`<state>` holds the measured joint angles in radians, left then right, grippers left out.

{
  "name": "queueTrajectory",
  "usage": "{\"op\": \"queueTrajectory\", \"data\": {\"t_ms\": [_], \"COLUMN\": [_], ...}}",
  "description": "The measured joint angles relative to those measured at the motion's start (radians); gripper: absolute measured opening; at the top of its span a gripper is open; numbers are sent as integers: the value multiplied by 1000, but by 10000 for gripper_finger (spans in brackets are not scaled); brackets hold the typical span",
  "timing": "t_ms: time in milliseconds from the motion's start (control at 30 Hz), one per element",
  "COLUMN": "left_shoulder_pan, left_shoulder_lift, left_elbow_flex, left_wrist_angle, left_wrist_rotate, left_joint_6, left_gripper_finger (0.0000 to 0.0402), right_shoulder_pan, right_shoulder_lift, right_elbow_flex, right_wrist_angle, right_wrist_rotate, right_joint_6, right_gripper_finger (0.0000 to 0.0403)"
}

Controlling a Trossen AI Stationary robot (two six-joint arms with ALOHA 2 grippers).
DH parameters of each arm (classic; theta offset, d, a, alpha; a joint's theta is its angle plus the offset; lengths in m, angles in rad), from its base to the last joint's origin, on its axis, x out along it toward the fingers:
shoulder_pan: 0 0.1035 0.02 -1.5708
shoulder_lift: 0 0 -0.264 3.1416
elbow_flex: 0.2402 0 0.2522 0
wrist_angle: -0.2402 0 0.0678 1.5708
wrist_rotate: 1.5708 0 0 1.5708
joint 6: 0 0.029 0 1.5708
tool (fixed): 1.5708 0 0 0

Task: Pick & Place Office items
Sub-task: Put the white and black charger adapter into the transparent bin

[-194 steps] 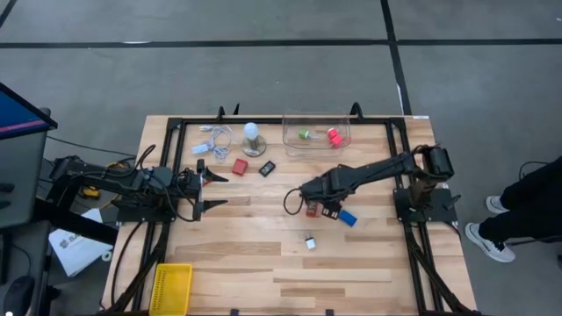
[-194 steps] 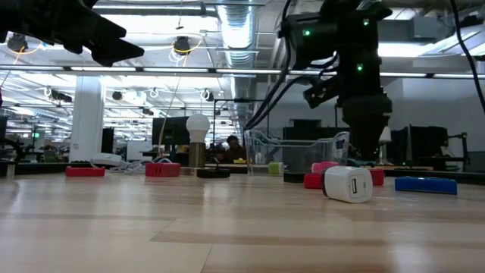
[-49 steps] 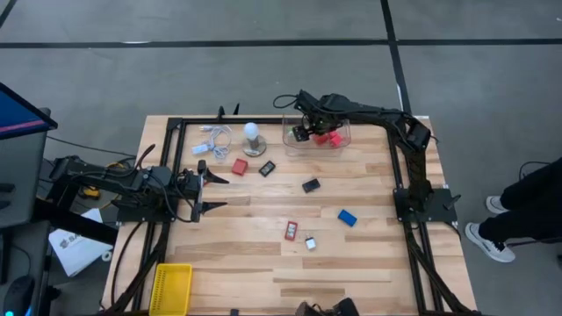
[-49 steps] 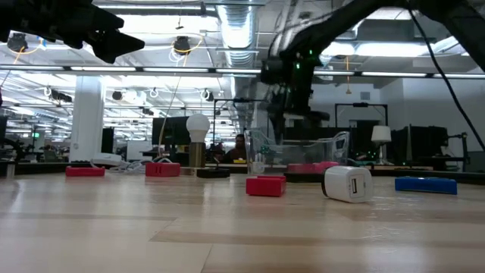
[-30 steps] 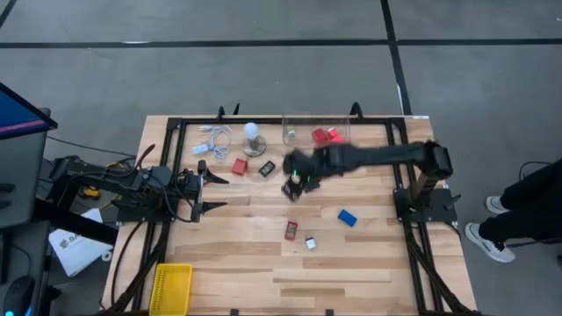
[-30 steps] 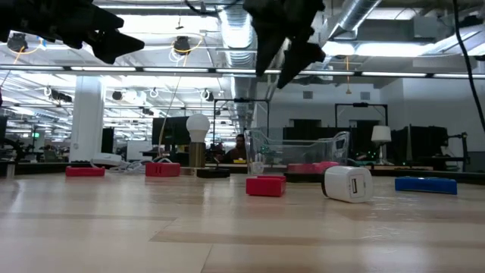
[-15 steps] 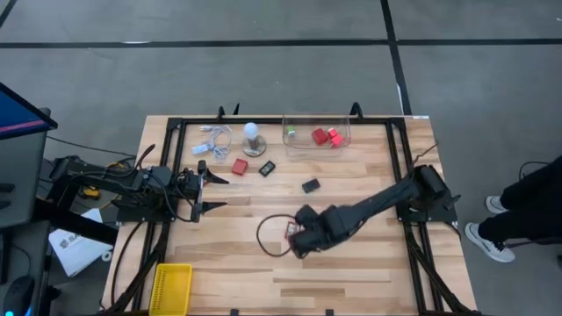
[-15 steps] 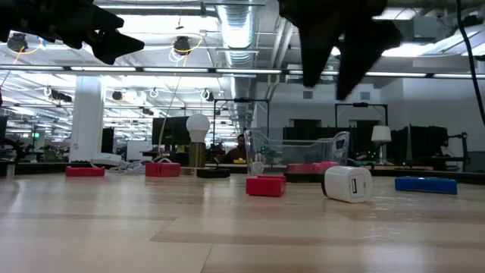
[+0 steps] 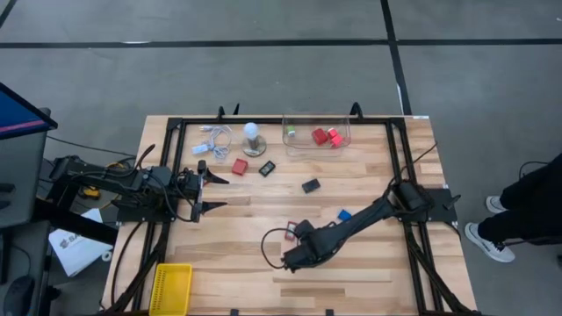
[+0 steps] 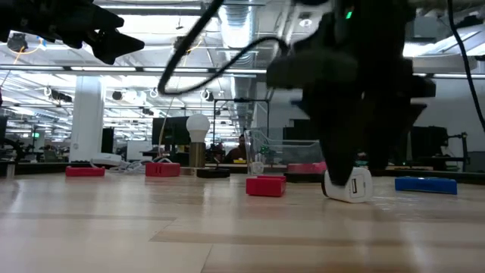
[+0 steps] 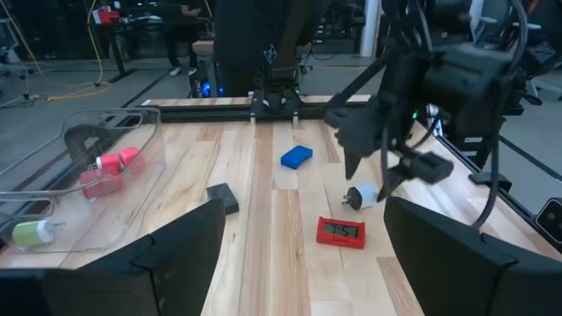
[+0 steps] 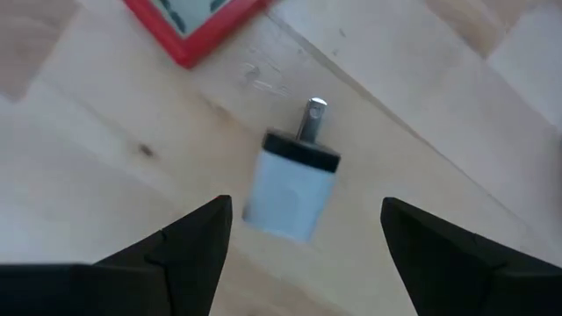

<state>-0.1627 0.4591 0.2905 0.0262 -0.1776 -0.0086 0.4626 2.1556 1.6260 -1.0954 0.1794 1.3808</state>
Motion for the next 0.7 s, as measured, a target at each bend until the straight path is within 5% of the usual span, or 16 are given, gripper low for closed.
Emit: {"op": "queueTrajectory", "data": {"t_ms": [433, 567, 700], "left_shoulder_pan": [0, 0, 0], "left_shoulder_lift": [0, 0, 0], "left_elbow_flex": [0, 0, 0], "left_wrist_angle": [1, 1, 1], "left_wrist_rotate": [0, 0, 0], "left_joint_6": [0, 0, 0], "left_gripper_finger": [310, 310, 310], "right_shoulder_pan": [-24, -35, -35], "right_shoulder_lift": [27, 27, 26], "right_elbow_flex": [1, 1, 1], "right_wrist_angle": [28, 28, 30], "right_wrist_rotate": [3, 3, 5], "right_joint_6": [-40, -65, -86], "right_gripper_finger": [271, 220, 130]}}
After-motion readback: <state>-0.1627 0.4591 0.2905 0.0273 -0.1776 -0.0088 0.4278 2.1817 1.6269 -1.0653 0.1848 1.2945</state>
